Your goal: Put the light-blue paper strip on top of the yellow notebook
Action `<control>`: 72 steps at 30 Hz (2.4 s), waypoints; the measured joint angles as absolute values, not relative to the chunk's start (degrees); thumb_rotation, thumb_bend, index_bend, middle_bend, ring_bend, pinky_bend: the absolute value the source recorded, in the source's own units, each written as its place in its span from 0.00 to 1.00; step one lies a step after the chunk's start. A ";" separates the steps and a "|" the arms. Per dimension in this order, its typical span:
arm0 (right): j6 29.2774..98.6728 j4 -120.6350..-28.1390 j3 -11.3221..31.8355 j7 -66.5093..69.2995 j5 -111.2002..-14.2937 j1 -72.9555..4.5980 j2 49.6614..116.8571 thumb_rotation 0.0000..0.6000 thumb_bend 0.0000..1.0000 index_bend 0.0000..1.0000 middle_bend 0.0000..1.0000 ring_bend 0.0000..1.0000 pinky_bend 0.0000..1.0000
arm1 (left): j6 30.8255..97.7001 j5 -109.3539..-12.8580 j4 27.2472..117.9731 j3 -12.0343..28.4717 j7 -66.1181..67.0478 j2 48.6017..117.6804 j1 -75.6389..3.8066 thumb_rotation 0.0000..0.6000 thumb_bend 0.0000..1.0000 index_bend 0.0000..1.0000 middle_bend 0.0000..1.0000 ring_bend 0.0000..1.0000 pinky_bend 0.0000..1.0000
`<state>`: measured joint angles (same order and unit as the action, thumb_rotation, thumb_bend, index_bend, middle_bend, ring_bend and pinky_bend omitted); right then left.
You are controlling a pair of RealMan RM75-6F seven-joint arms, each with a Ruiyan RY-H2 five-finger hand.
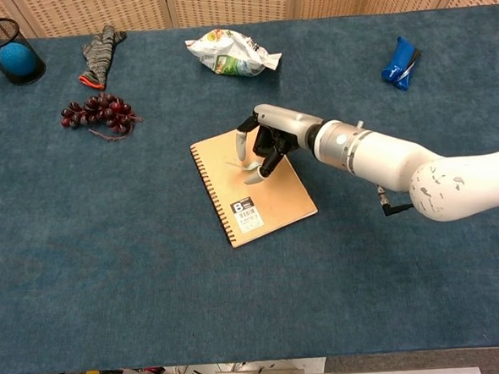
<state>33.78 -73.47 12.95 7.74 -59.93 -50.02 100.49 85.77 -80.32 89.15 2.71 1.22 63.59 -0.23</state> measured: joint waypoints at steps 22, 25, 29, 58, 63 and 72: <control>35.21 -78.56 8.54 -4.10 -61.93 -51.14 94.77 0.83 0.56 0.46 1.00 1.00 1.00 | 85.92 -80.76 89.00 2.65 0.97 63.62 -0.13 1.00 0.15 0.19 0.22 0.22 0.17; 35.15 -79.12 7.41 -7.21 -61.09 -51.84 94.43 0.79 0.66 0.46 1.00 1.00 1.00 | 85.93 -80.93 89.02 2.64 1.01 63.61 -0.18 1.00 0.15 0.19 0.22 0.22 0.17; 35.38 -79.23 6.65 -9.79 -59.57 -52.80 94.55 0.74 0.77 0.46 1.00 1.00 1.00 | 85.85 -80.59 88.95 2.68 1.05 63.57 -0.11 1.00 0.15 0.19 0.22 0.22 0.17; 36.61 -76.91 5.77 -14.65 -55.29 -54.78 97.25 0.72 0.84 0.46 1.00 1.00 1.00 | 85.77 -80.39 88.10 2.83 0.03 63.90 0.07 1.00 0.15 0.19 0.22 0.22 0.17; 36.88 -77.33 6.38 -13.95 -55.07 -54.67 96.62 0.72 0.84 0.46 1.00 1.00 1.00 | 85.61 -80.57 87.97 2.88 -0.02 63.99 -0.13 1.00 0.15 0.19 0.22 0.22 0.17; 36.09 -74.13 6.46 -14.80 -53.35 -55.62 98.20 0.72 0.84 0.46 1.00 1.00 1.00 | 85.65 -80.35 87.95 2.88 -0.04 63.91 0.02 1.00 0.15 0.19 0.22 0.22 0.17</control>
<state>36.09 -74.13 6.46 -14.80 -53.35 -55.62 98.20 85.65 -80.35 87.95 2.88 -0.04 63.91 0.02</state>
